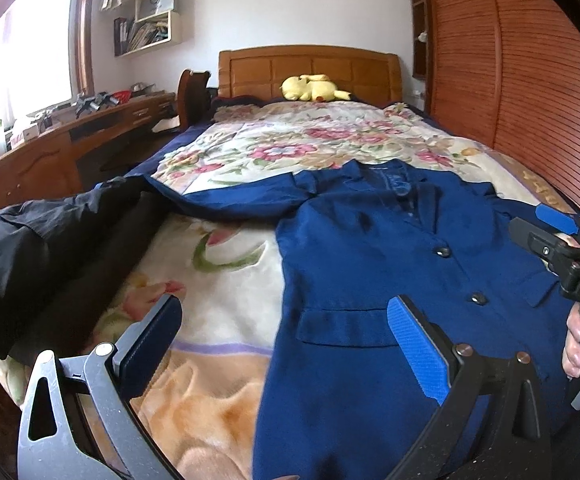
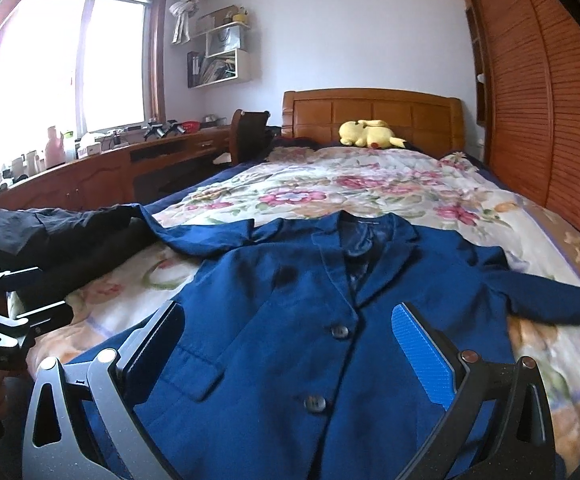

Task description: Fold large clothes

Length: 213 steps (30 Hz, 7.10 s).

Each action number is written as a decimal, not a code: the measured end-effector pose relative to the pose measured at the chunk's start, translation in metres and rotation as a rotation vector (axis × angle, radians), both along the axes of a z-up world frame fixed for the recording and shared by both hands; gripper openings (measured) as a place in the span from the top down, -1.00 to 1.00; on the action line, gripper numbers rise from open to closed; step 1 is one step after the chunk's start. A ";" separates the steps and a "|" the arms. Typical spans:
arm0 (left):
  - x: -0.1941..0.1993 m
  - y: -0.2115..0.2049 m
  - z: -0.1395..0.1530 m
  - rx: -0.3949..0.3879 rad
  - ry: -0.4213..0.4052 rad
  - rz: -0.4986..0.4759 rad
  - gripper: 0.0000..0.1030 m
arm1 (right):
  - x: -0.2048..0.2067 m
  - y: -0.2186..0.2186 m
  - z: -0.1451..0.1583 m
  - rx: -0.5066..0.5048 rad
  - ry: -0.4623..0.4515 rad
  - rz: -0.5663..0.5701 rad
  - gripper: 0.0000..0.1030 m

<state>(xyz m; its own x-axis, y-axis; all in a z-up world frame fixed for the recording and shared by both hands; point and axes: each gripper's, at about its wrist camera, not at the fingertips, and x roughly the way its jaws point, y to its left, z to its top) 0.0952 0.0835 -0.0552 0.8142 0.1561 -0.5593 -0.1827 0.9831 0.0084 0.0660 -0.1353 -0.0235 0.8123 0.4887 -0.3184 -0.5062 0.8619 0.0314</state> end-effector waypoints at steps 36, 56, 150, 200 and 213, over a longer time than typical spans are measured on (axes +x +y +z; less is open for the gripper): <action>0.195 0.085 -0.020 -0.032 0.129 -0.112 -1.00 | 0.081 0.048 -0.020 -0.241 0.146 -0.021 -1.00; 0.232 0.158 -0.049 -0.147 0.242 0.100 -0.16 | 0.089 0.044 -0.021 -0.212 0.158 0.046 -1.00; 0.238 0.068 0.003 -0.012 0.193 -0.032 0.64 | 0.092 -0.014 -0.018 -0.204 0.188 0.005 -1.00; 0.070 -0.042 0.028 -0.070 -0.001 -0.293 -0.45 | 0.059 -0.037 0.001 -0.193 0.190 -0.081 -1.00; 0.065 -0.006 0.017 -0.041 0.020 -0.228 -0.45 | 0.054 0.015 -0.008 -0.219 0.211 0.130 -0.70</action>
